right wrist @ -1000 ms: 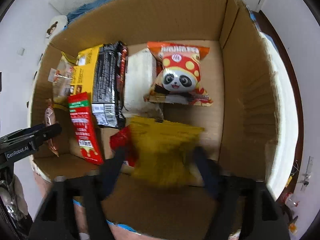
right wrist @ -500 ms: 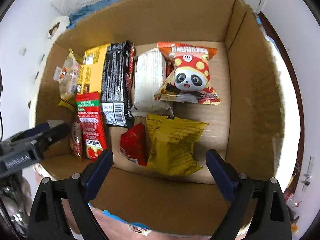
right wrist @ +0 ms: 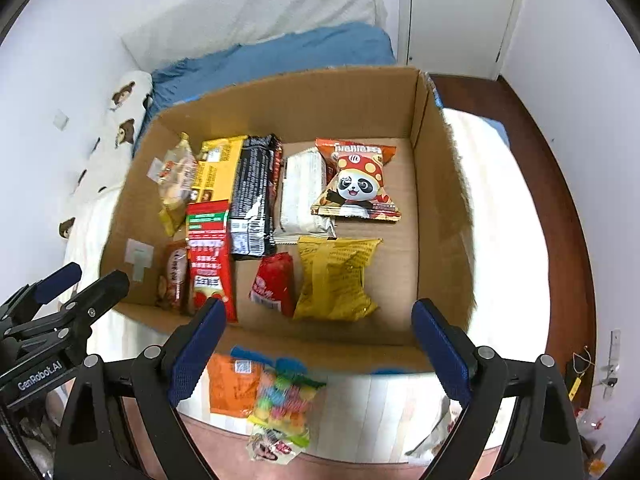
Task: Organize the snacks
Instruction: 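Withdraw both tools from the box toward the remaining snacks, then grasp the orange pack with the left tool while the right grasps the candy-ball bag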
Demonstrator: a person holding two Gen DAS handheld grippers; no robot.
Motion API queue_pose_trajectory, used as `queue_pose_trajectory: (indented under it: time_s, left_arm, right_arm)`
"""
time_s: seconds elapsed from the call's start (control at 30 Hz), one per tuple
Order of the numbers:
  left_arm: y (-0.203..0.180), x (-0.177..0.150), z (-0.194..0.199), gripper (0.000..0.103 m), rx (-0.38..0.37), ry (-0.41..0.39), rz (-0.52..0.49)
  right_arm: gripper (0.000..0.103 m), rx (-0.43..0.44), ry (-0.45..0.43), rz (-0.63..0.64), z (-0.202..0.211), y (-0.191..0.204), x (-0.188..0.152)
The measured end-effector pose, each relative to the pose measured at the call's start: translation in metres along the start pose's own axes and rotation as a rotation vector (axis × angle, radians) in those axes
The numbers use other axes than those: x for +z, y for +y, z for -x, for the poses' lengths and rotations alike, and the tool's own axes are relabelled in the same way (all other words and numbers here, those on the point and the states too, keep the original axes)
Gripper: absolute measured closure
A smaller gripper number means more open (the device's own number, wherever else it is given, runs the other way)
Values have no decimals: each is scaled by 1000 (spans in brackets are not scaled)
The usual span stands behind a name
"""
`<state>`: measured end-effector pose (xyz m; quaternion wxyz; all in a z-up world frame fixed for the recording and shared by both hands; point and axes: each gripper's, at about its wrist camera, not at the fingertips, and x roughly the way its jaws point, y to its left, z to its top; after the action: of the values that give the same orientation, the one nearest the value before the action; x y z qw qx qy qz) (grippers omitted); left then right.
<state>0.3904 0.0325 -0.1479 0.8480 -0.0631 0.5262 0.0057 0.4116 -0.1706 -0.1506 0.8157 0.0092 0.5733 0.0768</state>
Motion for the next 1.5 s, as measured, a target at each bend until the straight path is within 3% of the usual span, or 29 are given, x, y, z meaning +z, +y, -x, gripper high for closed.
queue_pose_trajectory:
  time_s: [0.43, 0.73, 0.83, 1.03, 1.17, 1.3, 1.33, 1.37, 1.5]
  left_arm:
    - [-20, -24, 82, 11, 8, -173, -51]
    - [-22, -50, 95, 11, 4, -193, -47]
    - [-19, -64, 80, 11, 11, -154, -35]
    - [1, -99, 17, 11, 99, -4, 2]
    - [16, -121, -26, 11, 150, 108, 27]
    - [23, -134, -47, 11, 164, 166, 45]
    - [24, -136, -51, 11, 162, 180, 50]
    - [24, -136, -55, 11, 161, 190, 51]
    - [15, -132, -68, 11, 140, 214, 37]
  right_arm:
    - [7, 2, -187, 24, 87, 8, -40]
    - [7, 39, -192, -25, 102, -3, -70]
    - [7, 53, -151, -46, 86, -6, -85]
    - [9, 99, 32, -117, 1, -10, -121]
    - [25, 118, 125, -181, -62, -7, -135]
    - [25, 125, 158, -198, -105, 6, -138]
    - [29, 117, 159, -189, -112, 10, -139]
    - [39, 86, 156, -160, -119, 15, -139]
    - [49, 60, 151, -128, -116, 14, -141]
